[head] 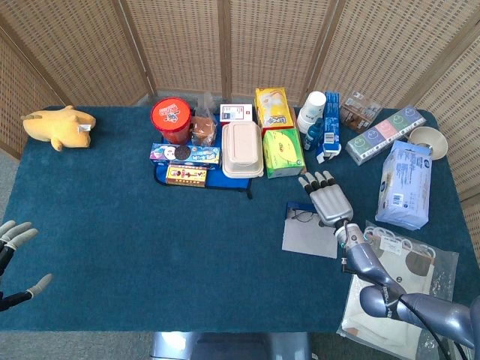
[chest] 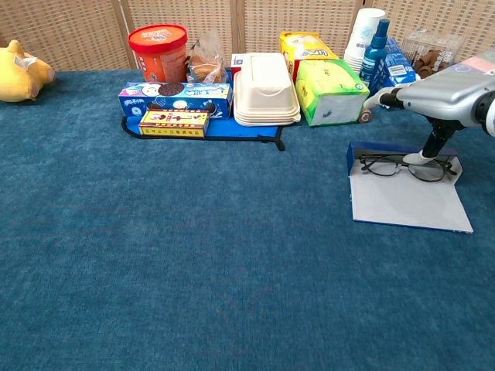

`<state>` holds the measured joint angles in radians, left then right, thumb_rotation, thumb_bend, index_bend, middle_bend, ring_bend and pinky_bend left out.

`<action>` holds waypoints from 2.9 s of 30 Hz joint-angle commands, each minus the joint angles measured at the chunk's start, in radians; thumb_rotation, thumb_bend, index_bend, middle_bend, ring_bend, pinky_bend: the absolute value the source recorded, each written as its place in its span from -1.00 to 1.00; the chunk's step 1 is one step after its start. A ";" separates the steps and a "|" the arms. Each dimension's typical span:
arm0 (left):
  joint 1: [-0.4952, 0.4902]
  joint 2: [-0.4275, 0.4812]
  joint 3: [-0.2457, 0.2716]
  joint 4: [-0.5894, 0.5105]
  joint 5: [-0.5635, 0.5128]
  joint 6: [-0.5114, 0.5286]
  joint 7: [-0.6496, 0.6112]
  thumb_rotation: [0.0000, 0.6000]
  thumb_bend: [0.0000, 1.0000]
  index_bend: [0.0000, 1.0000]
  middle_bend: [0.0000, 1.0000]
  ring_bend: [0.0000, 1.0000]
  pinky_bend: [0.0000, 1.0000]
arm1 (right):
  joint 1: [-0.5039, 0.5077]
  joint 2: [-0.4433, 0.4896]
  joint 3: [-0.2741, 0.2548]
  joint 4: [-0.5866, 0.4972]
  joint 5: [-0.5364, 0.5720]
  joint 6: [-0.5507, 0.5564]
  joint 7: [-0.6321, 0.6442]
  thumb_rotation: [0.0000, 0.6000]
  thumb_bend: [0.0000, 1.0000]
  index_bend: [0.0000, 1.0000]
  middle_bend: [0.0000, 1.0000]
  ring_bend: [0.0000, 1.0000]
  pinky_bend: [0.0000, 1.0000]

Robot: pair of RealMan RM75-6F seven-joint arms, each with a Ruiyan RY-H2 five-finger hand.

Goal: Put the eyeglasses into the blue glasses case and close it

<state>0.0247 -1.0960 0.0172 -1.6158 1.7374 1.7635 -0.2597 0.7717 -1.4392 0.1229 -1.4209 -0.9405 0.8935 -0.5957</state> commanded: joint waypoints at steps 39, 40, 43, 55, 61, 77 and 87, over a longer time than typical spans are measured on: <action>-0.029 -0.028 0.013 0.018 0.000 -0.056 -0.019 1.00 -0.74 -0.63 -0.65 -0.79 -1.00 | 0.179 0.203 -0.086 -0.254 0.321 -0.209 0.132 0.38 -0.27 -0.92 -0.68 -0.84 -0.90; -0.029 -0.028 0.013 0.018 0.001 -0.054 -0.020 1.00 -0.74 -0.63 -0.65 -0.79 -1.00 | 0.179 0.206 -0.089 -0.261 0.321 -0.204 0.134 0.37 -0.27 -0.92 -0.68 -0.83 -0.90; -0.027 -0.027 0.015 0.018 0.005 -0.050 -0.020 1.00 -0.74 -0.63 -0.65 -0.79 -1.00 | 0.179 0.215 -0.099 -0.284 0.318 -0.189 0.138 0.35 -0.27 -0.92 -0.67 -0.81 -0.88; -0.024 -0.030 0.022 0.022 0.018 -0.037 -0.027 1.00 -0.74 -0.63 -0.65 -0.79 -1.00 | 0.161 0.231 -0.136 -0.332 0.307 -0.137 0.155 0.31 -0.29 -0.90 -0.66 -0.78 -0.77; -0.023 -0.029 0.023 0.019 0.017 -0.037 -0.023 1.00 -0.74 -0.63 -0.64 -0.79 -1.00 | 0.157 0.228 -0.152 -0.311 0.325 -0.148 0.169 0.31 -0.29 -0.90 -0.66 -0.78 -0.76; -0.042 -0.039 0.021 0.031 0.021 -0.054 -0.032 1.00 -0.74 -0.63 -0.64 -0.79 -1.00 | 0.111 0.268 -0.177 -0.425 0.272 -0.062 0.185 0.29 -0.32 -0.92 -0.65 -0.71 -0.63; -0.039 -0.040 0.024 0.038 0.016 -0.050 -0.038 1.00 -0.74 -0.63 -0.65 -0.79 -1.00 | 0.126 0.285 -0.166 -0.374 0.349 -0.059 0.163 0.28 -0.32 -0.91 -0.65 -0.71 -0.63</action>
<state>-0.0140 -1.1355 0.0410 -1.5777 1.7528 1.7133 -0.2977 0.8931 -1.1554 -0.0440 -1.8090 -0.6057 0.8449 -0.4317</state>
